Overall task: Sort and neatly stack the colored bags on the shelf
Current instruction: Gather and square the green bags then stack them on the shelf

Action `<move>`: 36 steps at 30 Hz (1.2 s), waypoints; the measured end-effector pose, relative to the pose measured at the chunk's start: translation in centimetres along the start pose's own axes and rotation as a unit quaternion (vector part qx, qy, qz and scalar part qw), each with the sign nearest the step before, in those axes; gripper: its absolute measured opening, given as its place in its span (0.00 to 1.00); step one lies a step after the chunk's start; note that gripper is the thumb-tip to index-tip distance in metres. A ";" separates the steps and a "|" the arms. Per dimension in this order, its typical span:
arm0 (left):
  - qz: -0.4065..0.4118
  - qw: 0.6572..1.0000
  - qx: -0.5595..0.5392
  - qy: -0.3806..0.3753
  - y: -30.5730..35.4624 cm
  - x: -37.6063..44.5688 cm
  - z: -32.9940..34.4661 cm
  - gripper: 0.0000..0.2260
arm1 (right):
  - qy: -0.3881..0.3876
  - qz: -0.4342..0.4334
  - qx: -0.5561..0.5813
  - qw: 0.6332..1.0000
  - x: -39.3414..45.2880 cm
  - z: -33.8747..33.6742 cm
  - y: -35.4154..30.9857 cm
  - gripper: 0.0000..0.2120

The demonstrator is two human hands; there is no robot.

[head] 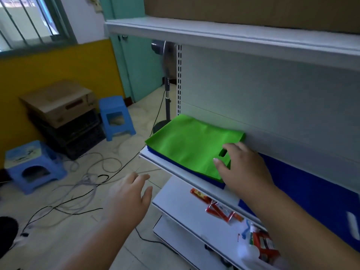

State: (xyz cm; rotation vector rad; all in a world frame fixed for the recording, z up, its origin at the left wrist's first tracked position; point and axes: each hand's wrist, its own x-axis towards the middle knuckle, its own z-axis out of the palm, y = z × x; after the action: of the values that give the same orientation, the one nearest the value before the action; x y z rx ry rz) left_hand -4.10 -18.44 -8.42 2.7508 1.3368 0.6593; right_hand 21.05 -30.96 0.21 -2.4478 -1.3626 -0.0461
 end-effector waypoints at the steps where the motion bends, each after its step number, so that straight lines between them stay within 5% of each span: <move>1: 0.004 1.000 -0.002 -0.009 -0.6 1.2 0.3 0.17 | 0.003 0.007 -0.004 1.000 0.9 0.4 -0.1 0.23; 6: -0.013 0.998 -0.031 -0.052 -3.2 5.9 2.4 0.12 | -0.007 0.059 -0.076 0.995 2.5 2.6 -0.4 0.21; 14: 0.022 0.989 -0.051 -0.137 -7.0 12.8 4.4 0.21 | -0.040 0.162 -0.181 0.969 1.8 7.4 -3.0 0.21; 28: -0.042 0.969 -0.207 -0.125 -8.1 19.2 5.2 0.07 | 0.081 0.112 -0.150 0.979 0.2 9.1 -3.7 0.12; 32: -0.054 0.958 -0.241 -0.145 -8.7 19.1 4.7 0.03 | 0.075 0.220 -0.103 0.967 -1.1 8.6 -4.6 0.18; 36: -0.084 0.925 -0.276 -0.249 -9.7 17.8 4.4 0.07 | 0.020 0.336 0.014 0.942 -1.2 8.6 -5.4 0.27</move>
State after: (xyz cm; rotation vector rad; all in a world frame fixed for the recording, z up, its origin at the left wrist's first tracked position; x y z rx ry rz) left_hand 0.04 1.85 -7.75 2.1203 1.0487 0.2400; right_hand 14.71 -26.72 -6.64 -2.7286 -0.4479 0.0881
